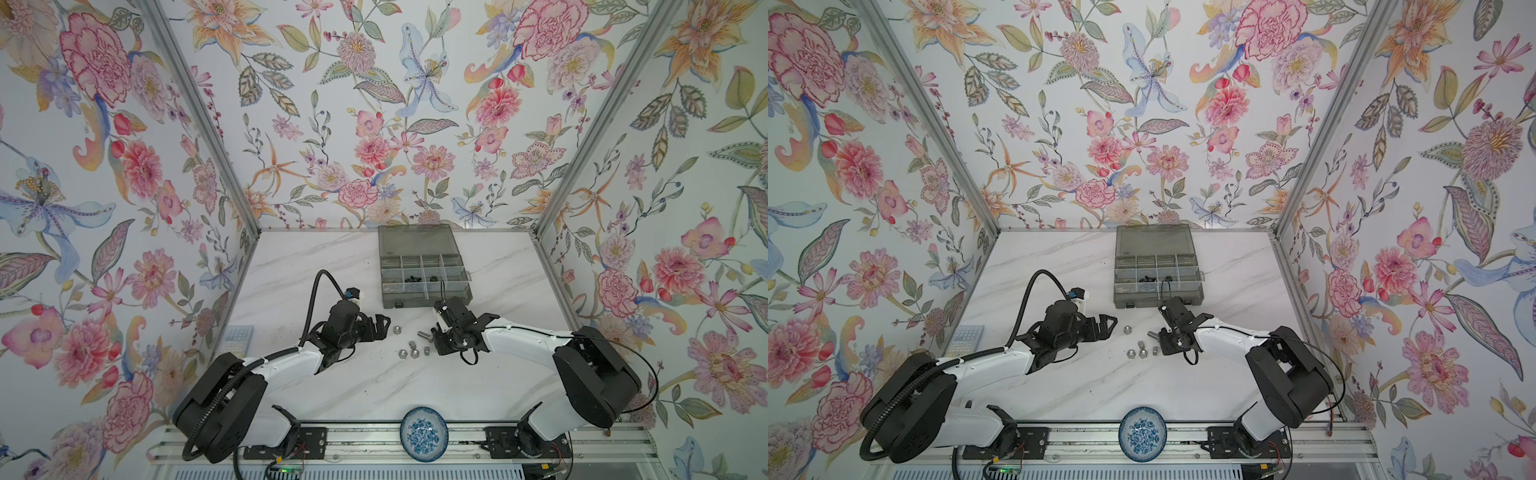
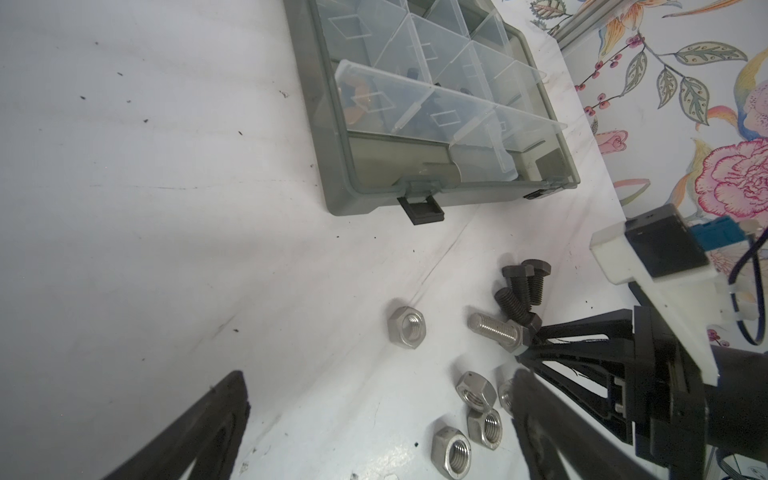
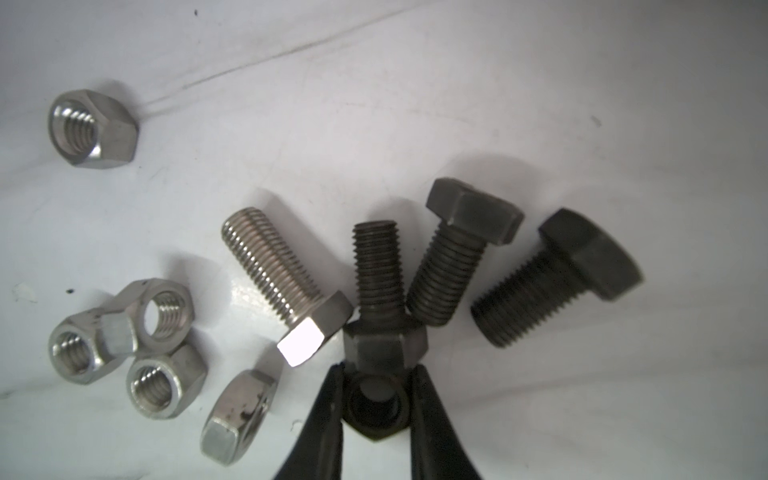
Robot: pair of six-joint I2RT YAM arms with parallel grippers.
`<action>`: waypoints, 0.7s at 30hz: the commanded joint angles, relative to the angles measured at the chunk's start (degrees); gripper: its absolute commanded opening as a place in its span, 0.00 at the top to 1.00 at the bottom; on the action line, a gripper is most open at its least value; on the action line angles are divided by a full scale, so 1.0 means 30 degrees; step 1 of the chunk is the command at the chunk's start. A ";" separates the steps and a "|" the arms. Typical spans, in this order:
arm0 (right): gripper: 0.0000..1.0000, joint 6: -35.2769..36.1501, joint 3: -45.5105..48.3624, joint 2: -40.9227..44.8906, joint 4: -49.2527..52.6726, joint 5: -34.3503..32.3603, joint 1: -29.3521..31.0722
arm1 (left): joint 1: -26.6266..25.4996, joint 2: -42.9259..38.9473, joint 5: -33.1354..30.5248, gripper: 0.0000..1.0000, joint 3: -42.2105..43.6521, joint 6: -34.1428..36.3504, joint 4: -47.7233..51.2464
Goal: Sort the screws and nuts into containers
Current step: 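Lower the right gripper and close it on a black hex nut, then carry the black hex nut with the right gripper over the box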
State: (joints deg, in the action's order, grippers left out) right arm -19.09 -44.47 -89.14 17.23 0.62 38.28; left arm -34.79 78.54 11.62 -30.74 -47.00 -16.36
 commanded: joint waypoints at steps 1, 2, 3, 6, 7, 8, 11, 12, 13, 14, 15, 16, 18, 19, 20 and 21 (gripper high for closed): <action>0.83 -0.0026 -0.0104 0.0324 0.0312 0.0156 0.0083 | -0.0102 0.0216 -0.0075 0.00 -0.0140 -0.0129 -0.0114; 0.85 -0.0001 -0.0115 0.0478 0.0299 0.0278 0.0019 | -0.0095 0.0214 -0.0043 0.01 -0.0148 -0.0127 -0.0128; 0.86 0.0028 -0.0140 0.0644 0.0276 0.0427 -0.0058 | -0.0107 0.0192 -0.0041 0.01 -0.0153 -0.0128 -0.0142; 0.89 0.0187 -0.0377 0.1201 0.0301 0.1119 -0.0272 | -0.0097 0.0215 -0.0034 0.01 -0.0124 -0.0136 -0.0186; 0.90 0.0288 -0.0533 0.1422 0.0315 0.1439 -0.0710 | -0.0089 0.0216 -0.0027 0.01 -0.0091 -0.0129 -0.0210; 0.90 0.0351 -0.0676 0.1672 0.0291 0.1663 -0.1038 | -0.0094 0.0193 -0.0014 0.01 -0.0093 -0.0127 -0.0214; 0.90 0.0672 -0.1265 0.2208 0.0290 0.2532 -0.1883 | -0.0125 0.0158 -0.0005 0.01 0.0008 -0.0153 -0.0337; 0.91 0.0819 -0.1558 0.2297 0.0308 0.2781 -0.2246 | -0.0094 0.0146 -0.0005 0.00 0.0053 -0.0195 -0.0376; 0.91 0.1030 -0.1975 0.2325 0.0299 0.2988 -0.2618 | -0.0094 0.0150 -0.0005 0.01 0.0083 -0.0182 -0.0457; 0.91 0.1221 -0.2349 0.2278 0.0327 0.3199 -0.2962 | -0.0094 0.0148 -0.0020 0.01 0.0081 -0.0193 -0.0460; 0.91 0.1415 -0.2850 0.2189 0.0346 0.3418 -0.3348 | -0.0080 0.0129 -0.0005 0.01 0.0097 -0.0208 -0.0452; 0.91 0.1611 -0.3382 0.2028 0.0401 0.3586 -0.3695 | -0.0097 0.0128 -0.0007 0.01 0.0112 -0.0182 -0.0454; 0.91 0.2058 -0.4523 0.1638 0.0546 0.3703 -0.4202 | -0.0094 0.0076 -0.0006 0.01 0.0142 -0.0167 -0.0465; 0.92 0.2241 -0.5174 0.1275 0.0625 0.3693 -0.4428 | -0.0093 0.0043 -0.0009 0.01 0.0167 -0.0154 -0.0465; 0.92 0.2370 -0.5736 0.0959 0.0692 0.3668 -0.4576 | -0.0094 0.0014 -0.0020 0.01 0.0177 -0.0173 -0.0465; 0.92 0.2485 -0.6361 0.0534 0.0757 0.3662 -0.4770 | -0.0117 -0.0018 -0.0038 0.01 0.0211 -0.0147 -0.0465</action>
State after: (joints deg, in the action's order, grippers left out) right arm -14.28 -59.59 -84.97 18.65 10.24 24.95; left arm -34.83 78.54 11.64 -30.74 -47.03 -16.82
